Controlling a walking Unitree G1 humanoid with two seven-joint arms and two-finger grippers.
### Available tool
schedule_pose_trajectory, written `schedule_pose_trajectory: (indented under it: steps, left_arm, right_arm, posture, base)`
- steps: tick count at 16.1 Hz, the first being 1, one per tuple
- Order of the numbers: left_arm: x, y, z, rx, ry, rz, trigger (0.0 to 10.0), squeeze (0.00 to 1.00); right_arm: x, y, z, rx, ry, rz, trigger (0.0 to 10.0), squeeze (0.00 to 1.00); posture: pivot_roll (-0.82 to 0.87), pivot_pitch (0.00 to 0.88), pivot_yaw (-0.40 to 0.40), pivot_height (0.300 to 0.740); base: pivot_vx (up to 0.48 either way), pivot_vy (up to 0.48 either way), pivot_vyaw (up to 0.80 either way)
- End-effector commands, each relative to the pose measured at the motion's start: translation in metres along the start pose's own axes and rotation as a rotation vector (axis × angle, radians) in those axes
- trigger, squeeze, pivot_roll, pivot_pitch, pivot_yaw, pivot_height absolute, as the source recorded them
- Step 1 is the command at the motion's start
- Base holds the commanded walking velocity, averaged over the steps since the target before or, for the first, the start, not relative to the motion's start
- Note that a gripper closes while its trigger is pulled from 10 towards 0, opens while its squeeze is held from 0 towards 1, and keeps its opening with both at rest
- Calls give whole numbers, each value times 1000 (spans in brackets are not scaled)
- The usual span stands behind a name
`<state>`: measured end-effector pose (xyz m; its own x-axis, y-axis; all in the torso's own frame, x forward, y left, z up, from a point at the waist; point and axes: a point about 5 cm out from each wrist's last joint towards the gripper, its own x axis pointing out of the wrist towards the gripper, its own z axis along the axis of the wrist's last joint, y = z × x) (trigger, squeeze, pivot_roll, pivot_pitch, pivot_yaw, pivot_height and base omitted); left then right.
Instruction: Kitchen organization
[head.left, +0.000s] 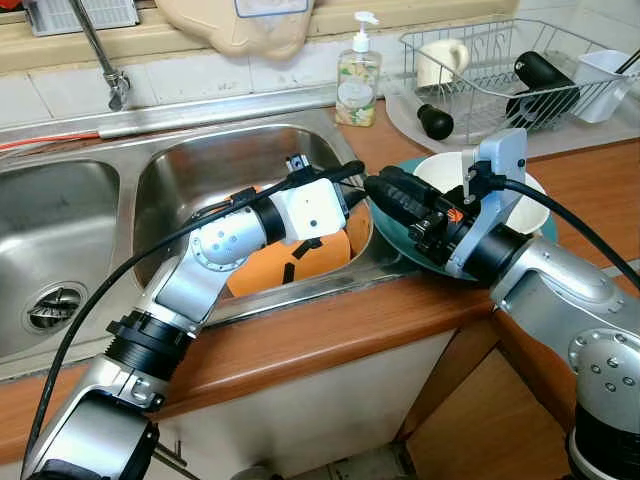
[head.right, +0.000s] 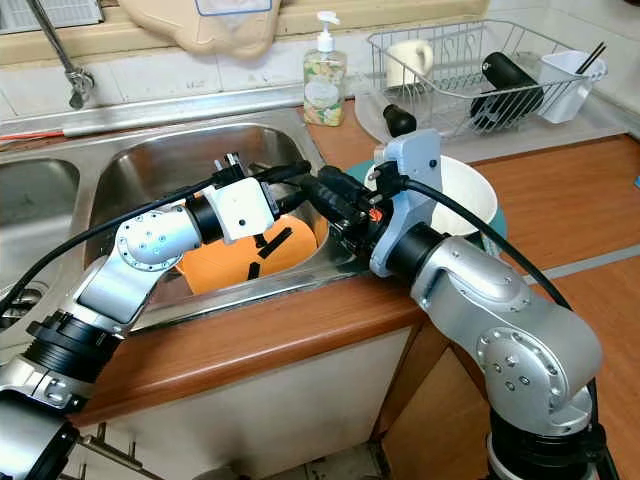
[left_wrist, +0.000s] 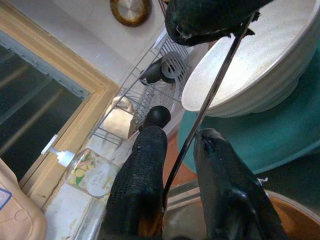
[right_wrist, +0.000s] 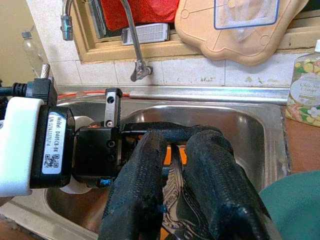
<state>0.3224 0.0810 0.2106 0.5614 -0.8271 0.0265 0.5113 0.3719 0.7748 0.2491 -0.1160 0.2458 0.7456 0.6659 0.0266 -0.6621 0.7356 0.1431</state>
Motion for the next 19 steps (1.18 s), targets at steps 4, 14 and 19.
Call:
schedule_pose_trajectory:
  steps: [4,14,19]
  left_arm:
    - [0,1,-7,22,57,-22,0,0]
    - [-10,7,-26,36,175,-10,0,0]
    - [-49,2,-81,-16,499,-58,0,0]
  right_arm:
    - [2,6,6,-23,-10,24,0,0]
    - [1,-1,7,-89,-7,-33,10000,0]
    - [-3,2,0,-134,55,-7,10000,0]
  posture:
    - [-147,0,41,740]
    - [-146,0,38,740]
    - [-156,0,48,740]
  base:
    - [0,0,0]
    - [0,0,0]
    - [0,0,0]
